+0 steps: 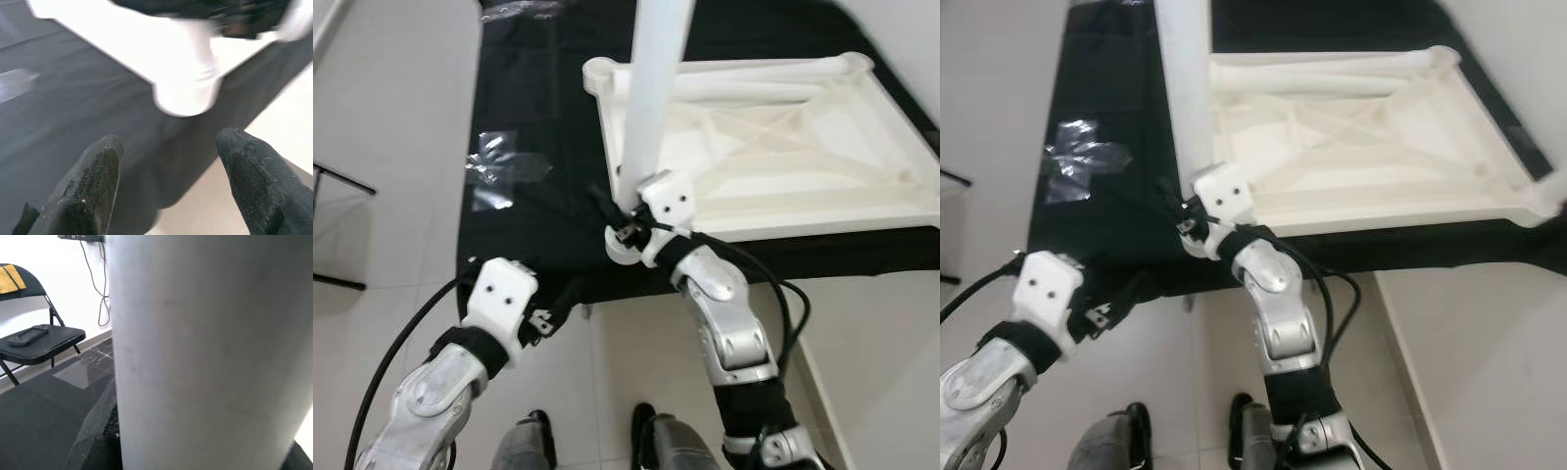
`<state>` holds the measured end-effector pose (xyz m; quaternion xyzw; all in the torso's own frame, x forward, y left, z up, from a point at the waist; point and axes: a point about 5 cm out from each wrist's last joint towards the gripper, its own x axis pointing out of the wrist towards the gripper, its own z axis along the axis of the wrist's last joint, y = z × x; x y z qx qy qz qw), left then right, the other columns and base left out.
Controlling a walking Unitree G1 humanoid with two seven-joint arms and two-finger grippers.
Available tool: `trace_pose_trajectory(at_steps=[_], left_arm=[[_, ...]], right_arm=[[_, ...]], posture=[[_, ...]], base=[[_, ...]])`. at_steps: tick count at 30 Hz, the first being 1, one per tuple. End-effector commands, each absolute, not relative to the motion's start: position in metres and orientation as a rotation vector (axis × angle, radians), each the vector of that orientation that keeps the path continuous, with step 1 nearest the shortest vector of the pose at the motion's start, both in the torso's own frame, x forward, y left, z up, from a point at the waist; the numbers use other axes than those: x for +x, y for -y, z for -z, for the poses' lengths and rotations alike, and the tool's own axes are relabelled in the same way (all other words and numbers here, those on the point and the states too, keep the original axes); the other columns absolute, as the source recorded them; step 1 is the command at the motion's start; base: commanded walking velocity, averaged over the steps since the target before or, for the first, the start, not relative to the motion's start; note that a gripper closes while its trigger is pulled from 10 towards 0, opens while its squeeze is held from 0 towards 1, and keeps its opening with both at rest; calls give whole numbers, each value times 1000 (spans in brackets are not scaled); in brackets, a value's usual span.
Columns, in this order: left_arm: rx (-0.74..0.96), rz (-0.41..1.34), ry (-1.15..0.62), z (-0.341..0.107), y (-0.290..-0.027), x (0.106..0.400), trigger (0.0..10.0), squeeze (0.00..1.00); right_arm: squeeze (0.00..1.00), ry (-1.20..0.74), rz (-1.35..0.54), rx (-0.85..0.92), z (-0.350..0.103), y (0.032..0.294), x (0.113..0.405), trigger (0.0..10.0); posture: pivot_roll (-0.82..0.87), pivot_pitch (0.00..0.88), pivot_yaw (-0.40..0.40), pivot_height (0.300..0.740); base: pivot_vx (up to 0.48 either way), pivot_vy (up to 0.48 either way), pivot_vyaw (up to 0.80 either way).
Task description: Building children table
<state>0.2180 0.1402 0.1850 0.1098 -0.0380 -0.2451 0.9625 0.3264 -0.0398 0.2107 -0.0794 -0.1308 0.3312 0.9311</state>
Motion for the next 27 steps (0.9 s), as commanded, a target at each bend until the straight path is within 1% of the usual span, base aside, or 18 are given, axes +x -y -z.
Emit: trace_pose_trajectory(at_steps=[1, 2, 3, 4, 5, 6, 7, 8, 9, 10, 11, 13, 14, 16, 21, 22, 23, 27], left_arm=[[209, 511, 56, -179, -137, 216, 10000, 0], [212, 510, 56, -179, -138, 217, 10000, 0], [214, 506, 59, -180, -139, 217, 10000, 0], [215, 503, 61, -180, -139, 218, 10000, 0], [214, 503, 64, -181, -138, 218, 10000, 0], [212, 507, 65, -181, -137, 218, 10000, 0], [210, 509, 66, -180, -136, 218, 10000, 0], [210, 509, 66, -180, -136, 218, 10000, 0], [209, 513, 65, -180, -135, 217, 10000, 0], [208, 515, 66, -180, -134, 217, 10000, 0], [208, 515, 66, -180, -134, 217, 10000, 0], [208, 517, 65, -180, -133, 216, 10000, 0], [208, 517, 65, -180, -133, 216, 10000, 0], [207, 517, 64, -180, -132, 214, 10000, 0], [208, 514, 61, -180, -133, 213, 10000, 0], [210, 510, 58, -180, -134, 212, 10000, 0], [215, 506, 56, -180, -135, 212, 10000, 0], [221, 505, 55, -180, -136, 211, 10000, 0]], right_arm=[[0, 48, -684, -237, -169, 41, 334, 10000], [0, 51, -696, -225, -172, 39, 334, 10000], [1000, 78, -770, -186, -179, 34, 335, 10000], [1000, 91, -796, -162, -185, 31, 332, 10000], [1000, 131, -905, -105, -198, 27, 328, 10000], [949, 158, -983, -97, -205, 28, 327, 10000], [949, 177, -1038, -95, -210, 29, 326, 10000], [949, 177, -1038, -95, -210, 29, 326, 10000], [0, 192, -1103, -103, -215, 32, 327, 10000], [0, 213, -1183, -118, -221, 36, 329, 10000], [0, 213, -1183, -118, -221, 36, 329, 10000], [0, 225, -1326, -168, -229, 44, 334, 10000], [0, 225, -1326, -168, -229, 44, 334, 10000], [0, 212, -1447, -218, -234, 49, 339, 10000], [0, 197, -1499, -240, -240, 50, 346, 10000], [0, 195, -1506, -238, -244, 48, 350, 6039], [0, 194, -1510, -233, -249, 47, 354, 0], [0, 189, -1515, -240, -252, 46, 357, 0]], posture=[[109, 301, -146, 740], [109, 301, -146, 740], [110, 297, -148, 740], [110, 297, -148, 740], [110, 297, -151, 740], [108, 297, -155, 740], [108, 297, -155, 740], [108, 297, -155, 740], [111, 300, -159, 740], [112, 302, -162, 740], [112, 302, -162, 740], [118, 308, -168, 740], [118, 308, -168, 740], [127, 313, -172, 740], [143, 320, -173, 740], [148, 322, -172, 740], [152, 325, -173, 740], [160, 327, -172, 740]], base=[[0, 0, 0], [0, 0, 0], [0, 0, 0], [0, 0, 0], [0, 0, 0], [0, 0, 0], [0, 0, 0], [0, 0, 0], [0, 0, 0], [0, 0, 0], [0, 0, 0], [0, 0, 0], [0, 0, 0], [0, 0, 0], [0, 0, 0], [0, 0, 0], [0, 0, 0], [0, 0, 0]])
